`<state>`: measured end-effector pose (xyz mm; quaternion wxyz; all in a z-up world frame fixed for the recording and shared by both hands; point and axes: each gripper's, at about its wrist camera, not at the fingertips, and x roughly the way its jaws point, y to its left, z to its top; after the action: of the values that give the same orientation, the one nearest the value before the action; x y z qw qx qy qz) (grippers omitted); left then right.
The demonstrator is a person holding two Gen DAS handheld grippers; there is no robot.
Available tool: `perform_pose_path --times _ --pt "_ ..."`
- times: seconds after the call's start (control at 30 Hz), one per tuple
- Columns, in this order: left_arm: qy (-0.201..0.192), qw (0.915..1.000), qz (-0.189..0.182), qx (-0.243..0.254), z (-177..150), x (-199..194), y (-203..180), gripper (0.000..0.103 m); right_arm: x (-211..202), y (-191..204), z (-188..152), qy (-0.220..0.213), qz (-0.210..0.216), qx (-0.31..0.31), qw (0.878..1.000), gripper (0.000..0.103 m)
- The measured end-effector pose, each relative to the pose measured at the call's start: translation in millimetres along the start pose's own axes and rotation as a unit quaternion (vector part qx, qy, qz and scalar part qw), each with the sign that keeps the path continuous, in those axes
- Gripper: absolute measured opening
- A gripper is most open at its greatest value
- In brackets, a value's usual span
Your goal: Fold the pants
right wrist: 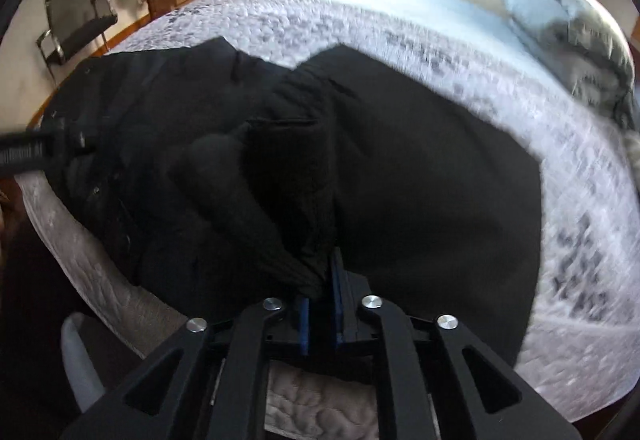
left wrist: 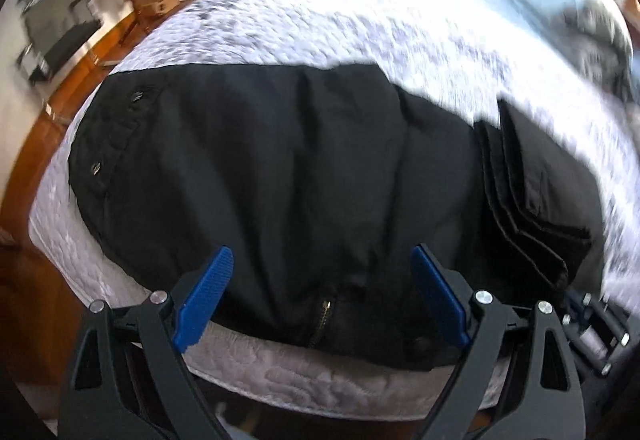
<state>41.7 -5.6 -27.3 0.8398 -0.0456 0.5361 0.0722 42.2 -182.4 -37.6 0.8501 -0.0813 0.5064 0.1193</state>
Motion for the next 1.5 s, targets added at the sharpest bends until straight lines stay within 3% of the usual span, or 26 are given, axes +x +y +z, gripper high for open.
perform_pose_path --times 0.13,0.2,0.33,0.67,0.7,0.73,0.8,0.83,0.97,1.1,1.33,1.37,1.43,1.5 --pt "0.014 0.9995 0.011 0.027 -2 10 -1 0.09 6 -9 -8 0.021 0.073 0.036 0.996 0.061" --pt "0.015 0.9996 0.013 0.02 -1 11 7 0.09 1 -11 -12 0.024 0.105 0.047 0.993 0.068" --pt "0.011 0.9997 0.02 0.0 0 10 21 0.09 -14 -11 -11 0.006 0.136 0.071 0.988 0.068" --pt "0.023 0.9995 0.016 -0.014 0 14 31 0.09 -8 20 6 -0.011 0.075 0.014 0.997 0.066" --pt "0.021 0.9995 0.016 -0.014 -1 14 31 0.091 -4 19 7 -0.01 0.076 0.015 0.997 0.063" --pt "0.021 0.9996 0.015 -0.013 -1 15 30 0.091 -2 18 8 -0.012 0.072 0.018 0.997 0.049" --pt "0.024 0.9996 0.015 -0.007 -2 16 28 0.091 1 15 8 -0.011 0.074 0.019 0.997 0.042" --pt "0.025 0.9995 0.016 -0.005 -2 17 28 0.091 2 13 9 -0.011 0.087 0.021 0.996 0.028" --pt "0.03 0.9994 0.016 -0.005 -2 21 29 0.091 0 12 8 -0.006 0.104 0.013 0.994 0.022" --pt "0.028 0.9994 0.012 -0.013 -2 21 31 0.091 -7 14 4 -0.001 0.148 0.005 0.989 0.022" --pt "0.028 0.9995 0.012 -0.008 -4 21 29 0.091 0 24 -2 0.02 0.161 -0.024 0.986 0.023" --pt "0.029 0.9995 0.012 -0.009 -4 21 30 0.091 1 22 -2 0.025 0.165 -0.021 0.986 0.025" --pt "0.031 0.9994 0.013 -0.011 -4 22 31 0.091 1 16 -1 0.035 0.192 0.001 0.981 0.049" --pt "0.032 0.9993 0.014 -0.015 -4 22 34 0.091 -5 9 2 0.028 0.214 0.023 0.976 0.052"
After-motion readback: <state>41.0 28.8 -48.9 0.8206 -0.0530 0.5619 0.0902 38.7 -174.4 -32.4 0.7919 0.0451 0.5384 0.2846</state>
